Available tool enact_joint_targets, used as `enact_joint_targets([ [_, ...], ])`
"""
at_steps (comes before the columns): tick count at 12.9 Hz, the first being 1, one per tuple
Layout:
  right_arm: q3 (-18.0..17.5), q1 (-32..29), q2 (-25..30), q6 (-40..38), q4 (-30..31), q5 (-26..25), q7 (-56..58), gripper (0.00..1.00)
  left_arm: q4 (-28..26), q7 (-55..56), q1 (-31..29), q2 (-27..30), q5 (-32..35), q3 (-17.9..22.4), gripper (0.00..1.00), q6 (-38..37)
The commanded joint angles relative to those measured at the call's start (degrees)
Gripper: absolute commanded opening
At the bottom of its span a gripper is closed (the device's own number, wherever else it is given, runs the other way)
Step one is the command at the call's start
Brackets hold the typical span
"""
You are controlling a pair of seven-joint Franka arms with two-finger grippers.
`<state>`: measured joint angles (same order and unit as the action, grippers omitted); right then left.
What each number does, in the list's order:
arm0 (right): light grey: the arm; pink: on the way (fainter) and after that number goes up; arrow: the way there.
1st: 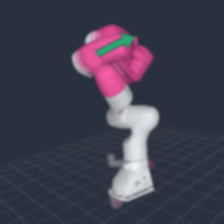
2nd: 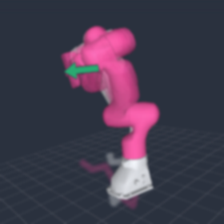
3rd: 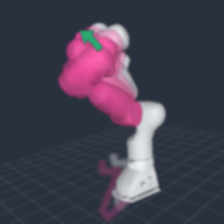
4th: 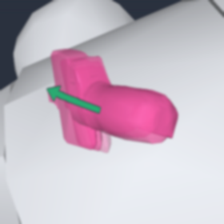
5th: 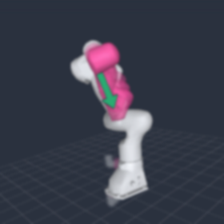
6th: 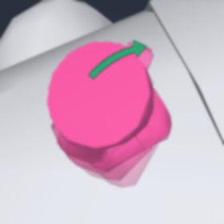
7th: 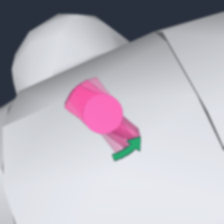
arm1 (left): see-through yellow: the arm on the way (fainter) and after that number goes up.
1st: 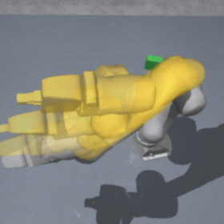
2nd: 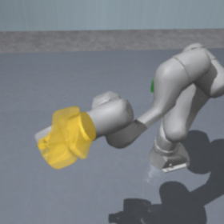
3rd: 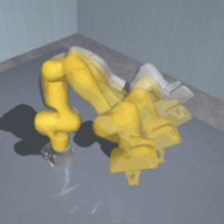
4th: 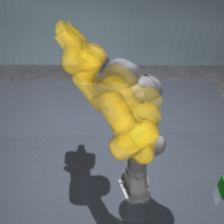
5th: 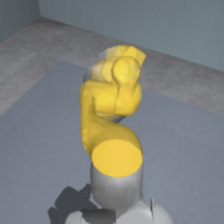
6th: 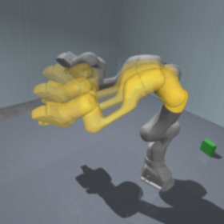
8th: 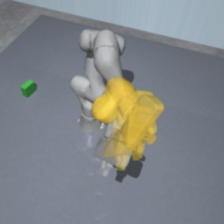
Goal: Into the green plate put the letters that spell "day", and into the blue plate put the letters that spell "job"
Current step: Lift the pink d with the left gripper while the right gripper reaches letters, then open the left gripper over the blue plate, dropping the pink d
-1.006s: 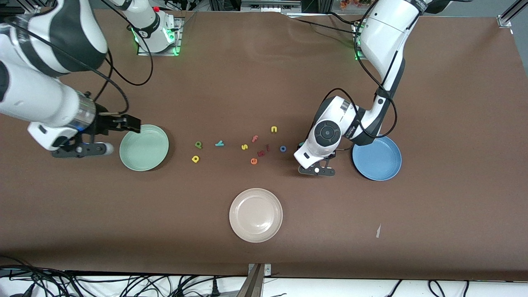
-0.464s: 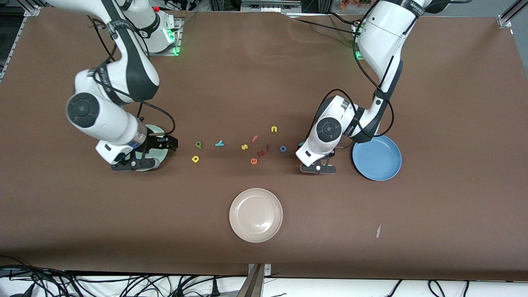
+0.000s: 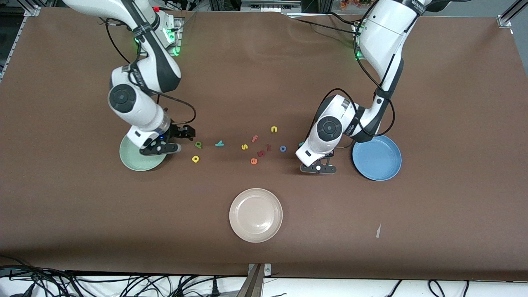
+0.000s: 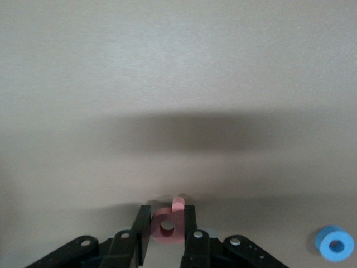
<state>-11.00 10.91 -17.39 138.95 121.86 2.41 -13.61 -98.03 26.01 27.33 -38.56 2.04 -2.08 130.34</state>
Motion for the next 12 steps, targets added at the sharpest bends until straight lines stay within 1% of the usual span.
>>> enact_joint_targets([
  [1,-0.78,0.34,1.31,3.08,3.74,-0.38,-1.06,1.0,-0.14,-4.1,-2.87,5.51,7.42,0.59,0.02,-7.53],
  [3,-0.86,1.56,-0.01,4.57,3.91,-2.31,-1.06,1.0,-0.14,-12.69,-6.74,7.09,7.98,0.67,0.02,-10.87],
  [6,-0.78,2.27,-2.73,7.47,3.83,-2.58,-0.98,1.0,-0.14,-26.4,-14.64,7.71,7.98,0.5,0.04,-11.24],
  [7,-0.78,2.27,-3.44,7.83,3.65,-3.89,-0.8,1.0,-0.4,-29.67,-17.19,7.54,7.8,0.24,0.07,-10.98],
  [8,-0.78,2.27,-4.05,8.79,3.48,-6.34,-0.71,1.0,-0.84,-30.92,-18.0,7.19,7.72,0.15,0.1,-10.72],
  [9,-0.78,2.27,-5.01,9.49,3.39,-7.67,-0.8,1.0,-1.11,-31.1,-18.62,6.66,7.63,0.24,0.19,-10.72],
  [10,-0.78,2.27,-5.72,10.63,3.39,-7.85,-0.71,1.0,-1.28,-31.02,-19.15,5.96,7.45,0.15,0.27,-10.72],
  [11,-0.78,2.27,-6.25,11.43,3.39,-7.94,-0.54,1.0,-1.55,-30.5,-19.15,5.52,7.1,0.15,0.69,-10.63],
  [12,-0.78,2.27,-6.95,11.52,3.39,-8.73,-0.45,1.0,-1.55,-30.32,-19.24,5.43,7.01,0.15,1.0,-10.63],
])
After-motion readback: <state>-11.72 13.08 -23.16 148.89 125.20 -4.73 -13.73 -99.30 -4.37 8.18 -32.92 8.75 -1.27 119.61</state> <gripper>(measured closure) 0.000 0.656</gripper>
